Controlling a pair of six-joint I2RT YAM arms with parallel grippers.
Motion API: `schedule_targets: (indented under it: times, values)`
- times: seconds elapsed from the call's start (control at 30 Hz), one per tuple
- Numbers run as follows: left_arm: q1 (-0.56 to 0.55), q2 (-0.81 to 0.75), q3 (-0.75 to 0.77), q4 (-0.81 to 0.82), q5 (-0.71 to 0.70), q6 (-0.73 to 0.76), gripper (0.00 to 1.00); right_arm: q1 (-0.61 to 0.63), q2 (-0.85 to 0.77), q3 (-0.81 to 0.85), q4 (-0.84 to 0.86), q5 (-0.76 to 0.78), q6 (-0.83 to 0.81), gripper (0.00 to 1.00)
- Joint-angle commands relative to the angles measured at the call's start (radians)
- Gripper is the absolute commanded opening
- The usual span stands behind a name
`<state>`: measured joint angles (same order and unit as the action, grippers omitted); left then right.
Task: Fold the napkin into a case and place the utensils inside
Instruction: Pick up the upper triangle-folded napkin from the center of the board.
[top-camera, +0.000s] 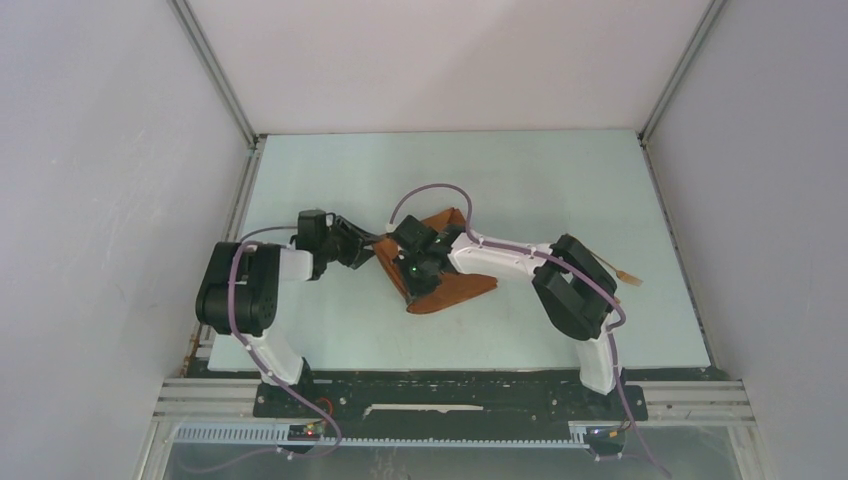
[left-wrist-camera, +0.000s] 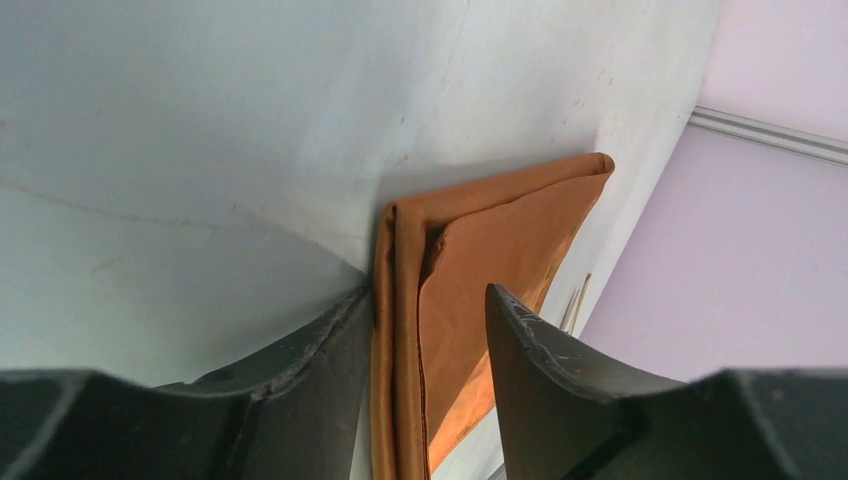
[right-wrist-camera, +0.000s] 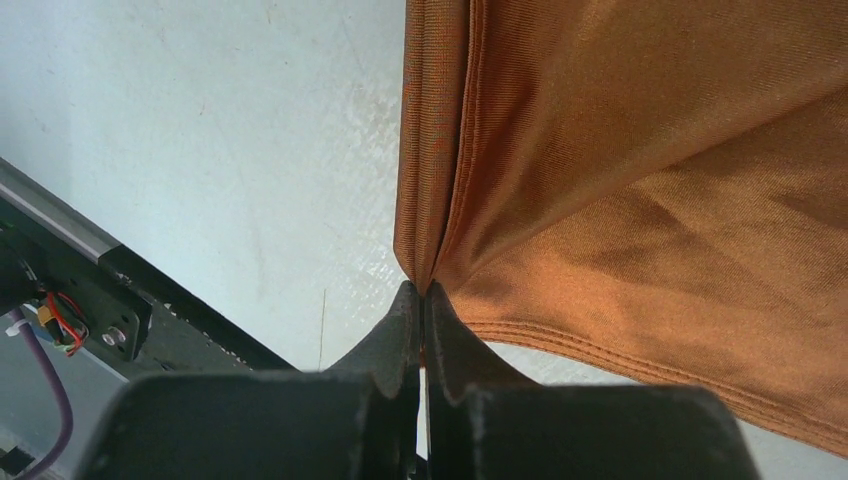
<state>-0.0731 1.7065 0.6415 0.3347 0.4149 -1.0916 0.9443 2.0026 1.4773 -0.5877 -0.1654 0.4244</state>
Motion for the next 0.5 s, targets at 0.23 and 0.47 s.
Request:
schedule_targets:
  times: [0.23,0.47]
  values:
    - [-0.021,0.064,0.024,0.036,-0.045,0.001,0.49,-0.012,-0.081,-0.015,0.037,-0.009,-0.018,0.0]
    - [-0.037,0.097,0.033,0.035,-0.054,-0.002,0.42,-0.019,-0.089,-0.015,0.039,-0.012,-0.018,0.0]
